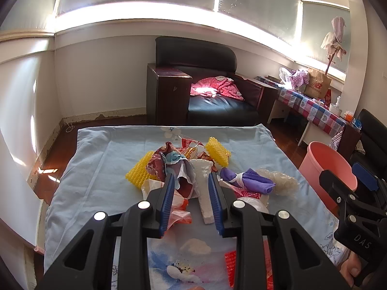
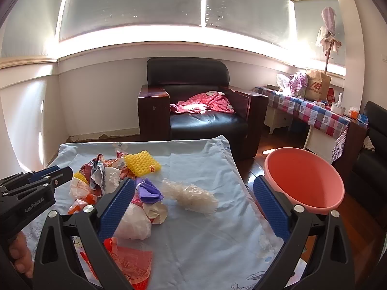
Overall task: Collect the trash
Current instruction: 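Move the left tool toward the white-orange plastic bag in the pile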
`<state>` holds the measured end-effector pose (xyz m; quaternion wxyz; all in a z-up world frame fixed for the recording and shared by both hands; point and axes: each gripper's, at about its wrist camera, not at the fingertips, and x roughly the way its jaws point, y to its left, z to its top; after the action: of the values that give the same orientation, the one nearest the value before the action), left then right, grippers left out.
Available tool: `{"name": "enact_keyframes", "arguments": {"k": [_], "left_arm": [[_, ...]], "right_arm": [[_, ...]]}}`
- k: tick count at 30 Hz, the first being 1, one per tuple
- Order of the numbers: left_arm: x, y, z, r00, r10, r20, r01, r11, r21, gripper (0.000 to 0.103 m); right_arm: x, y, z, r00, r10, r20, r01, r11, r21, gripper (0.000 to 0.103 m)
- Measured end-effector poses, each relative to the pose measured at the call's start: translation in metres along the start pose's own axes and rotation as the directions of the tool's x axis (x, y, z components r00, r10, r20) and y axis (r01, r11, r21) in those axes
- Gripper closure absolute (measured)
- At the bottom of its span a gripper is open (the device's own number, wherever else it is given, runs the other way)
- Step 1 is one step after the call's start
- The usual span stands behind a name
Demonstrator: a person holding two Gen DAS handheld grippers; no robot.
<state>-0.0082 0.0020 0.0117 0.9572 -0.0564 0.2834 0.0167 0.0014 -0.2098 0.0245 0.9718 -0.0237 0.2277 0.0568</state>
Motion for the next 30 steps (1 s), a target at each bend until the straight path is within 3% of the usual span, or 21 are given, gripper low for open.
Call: {"name": "enact_keyframes", "arguments": {"k": [23, 30], "left_arm": [[-0.010, 0.007, -0.011, 1.000, -0.015, -0.013, 0.015, 1.000, -0.023, 0.075], [-0.011, 0.026, -0.020, 0.999, -0.030, -0.021, 0.029, 0.999, -0.032, 0.069]], "right_arm": [[0.006, -0.001, -0.005, 0.999, 0.029, -0.024, -0.029, 1.000, 0.006, 0.004], [0.008, -0.002, -0.009, 0.998, 0.056, -0.042, -0.056, 0.998, 0.002, 0.011]]}}
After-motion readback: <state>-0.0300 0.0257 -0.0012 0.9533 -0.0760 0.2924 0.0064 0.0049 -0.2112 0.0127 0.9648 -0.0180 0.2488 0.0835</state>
